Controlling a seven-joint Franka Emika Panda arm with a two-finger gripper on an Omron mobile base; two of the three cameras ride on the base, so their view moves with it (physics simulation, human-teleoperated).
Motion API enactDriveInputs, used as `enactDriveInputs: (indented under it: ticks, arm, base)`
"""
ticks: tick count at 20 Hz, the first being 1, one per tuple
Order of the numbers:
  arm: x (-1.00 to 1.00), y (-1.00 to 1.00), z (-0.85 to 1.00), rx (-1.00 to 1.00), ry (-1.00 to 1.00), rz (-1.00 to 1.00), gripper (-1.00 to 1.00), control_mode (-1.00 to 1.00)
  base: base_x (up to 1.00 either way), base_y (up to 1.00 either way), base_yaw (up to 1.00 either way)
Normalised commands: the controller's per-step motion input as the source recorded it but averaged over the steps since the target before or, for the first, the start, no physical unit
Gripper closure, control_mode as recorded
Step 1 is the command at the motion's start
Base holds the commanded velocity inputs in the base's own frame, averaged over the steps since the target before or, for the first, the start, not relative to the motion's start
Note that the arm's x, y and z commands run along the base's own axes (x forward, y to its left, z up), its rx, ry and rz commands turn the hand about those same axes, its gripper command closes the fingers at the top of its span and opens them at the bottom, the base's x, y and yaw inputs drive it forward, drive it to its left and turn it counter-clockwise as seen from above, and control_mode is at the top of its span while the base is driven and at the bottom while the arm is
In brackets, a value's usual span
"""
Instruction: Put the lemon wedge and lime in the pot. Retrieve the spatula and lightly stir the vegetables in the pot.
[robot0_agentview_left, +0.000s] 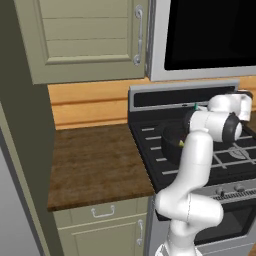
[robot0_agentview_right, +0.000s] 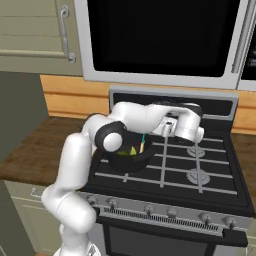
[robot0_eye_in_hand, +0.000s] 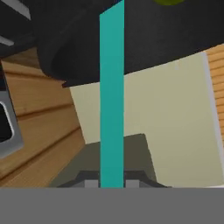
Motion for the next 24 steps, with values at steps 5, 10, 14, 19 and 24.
enactDriveInputs:
  ticks: [5,10,14,19,24]
  arm:
    - [0.00,0.34,-0.01,0.08,0.25,-0.19,1.00,-1.00]
    - [0.00,0.33,-0.04,0.08,0.22,-0.20,1.00,-1.00]
    - [0.22,0.27,0.00,0.09,0.01,-0.24,1.00,-1.00]
    - [0.56,0.02,0.06,0.07,0.04,-0.20,1.00,-1.00]
    - [0.64,-0.05,0.00,-0.10,0.47,-0.12,1.00,-1.00]
  base:
    - [0.00,0.00,0.00]
    - [0.00,0.00,0.00]
    - [0.00,0.00,0.00]
    - [0.00,0.00,0.00]
    - [0.00,0.00,0.00]
